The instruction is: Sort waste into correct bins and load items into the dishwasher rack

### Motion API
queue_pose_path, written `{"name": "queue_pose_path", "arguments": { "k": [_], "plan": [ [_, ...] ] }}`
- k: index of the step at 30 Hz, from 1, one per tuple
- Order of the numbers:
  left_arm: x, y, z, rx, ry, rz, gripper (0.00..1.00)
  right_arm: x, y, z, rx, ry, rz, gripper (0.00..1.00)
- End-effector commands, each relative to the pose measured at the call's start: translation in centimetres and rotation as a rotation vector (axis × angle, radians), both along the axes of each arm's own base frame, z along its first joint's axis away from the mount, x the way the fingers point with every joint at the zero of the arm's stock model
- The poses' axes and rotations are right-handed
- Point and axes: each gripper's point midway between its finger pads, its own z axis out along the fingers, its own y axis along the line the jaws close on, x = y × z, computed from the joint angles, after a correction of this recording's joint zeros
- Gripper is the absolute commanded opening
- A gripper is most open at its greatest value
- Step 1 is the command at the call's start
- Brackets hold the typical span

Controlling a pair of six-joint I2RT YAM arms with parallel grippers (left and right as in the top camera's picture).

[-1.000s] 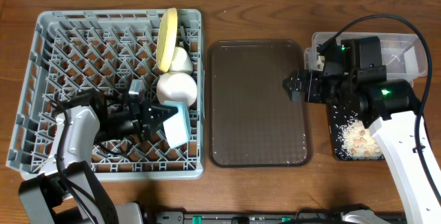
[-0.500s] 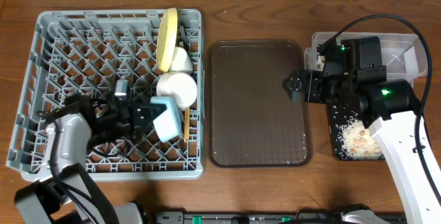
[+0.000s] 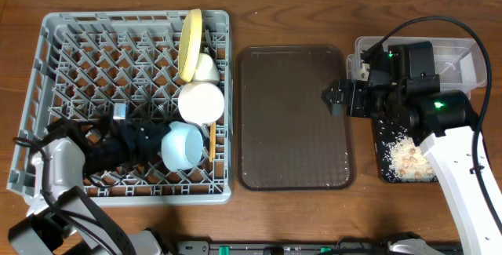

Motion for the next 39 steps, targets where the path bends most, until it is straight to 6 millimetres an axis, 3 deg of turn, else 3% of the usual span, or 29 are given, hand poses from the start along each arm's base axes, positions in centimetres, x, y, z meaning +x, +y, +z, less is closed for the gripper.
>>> {"name": "queue_pose_path", "arguments": {
  "k": [1,5,9,17,21,24,39],
  "plan": [
    [0.8,1.6,0.6,0.092,0.0,0.0,0.58,-0.1,0.3,-0.1,-0.002,0.002,0.012,0.99],
    [1.9,2.6,2.6,0.141,-0.027,0.018,0.72,-0.1,0.3,-0.1,-0.002,0.002,0.012,0.99],
    [2.0,3.7,4.4,0.247,-0.022,0.065,0.73,-0.1,0.3,-0.1,-0.002,0.002,0.012,0.99],
    [-0.5,4.1,7.7,0.536,-0.078,0.143,0.73,-0.1,0.3,-0.1,-0.003,0.002,0.012,0.99],
    [-1.6,4.0,9.3,0.642,-0.143,0.166,0.82,-0.1,0.3,-0.1,-0.003,0.003,0.012,0.99],
    [-2.1,4.2,9.9,0.691,-0.164,0.185,0.88,-0.1,0.3,-0.1,-0.002,0.002,0.012,0.99],
    [-2.3,4.2,10.0,0.7,-0.169,0.189,0.91,-0.1,0.3,-0.1,-0.003,0.003,0.012,0.99]
  ]
}}
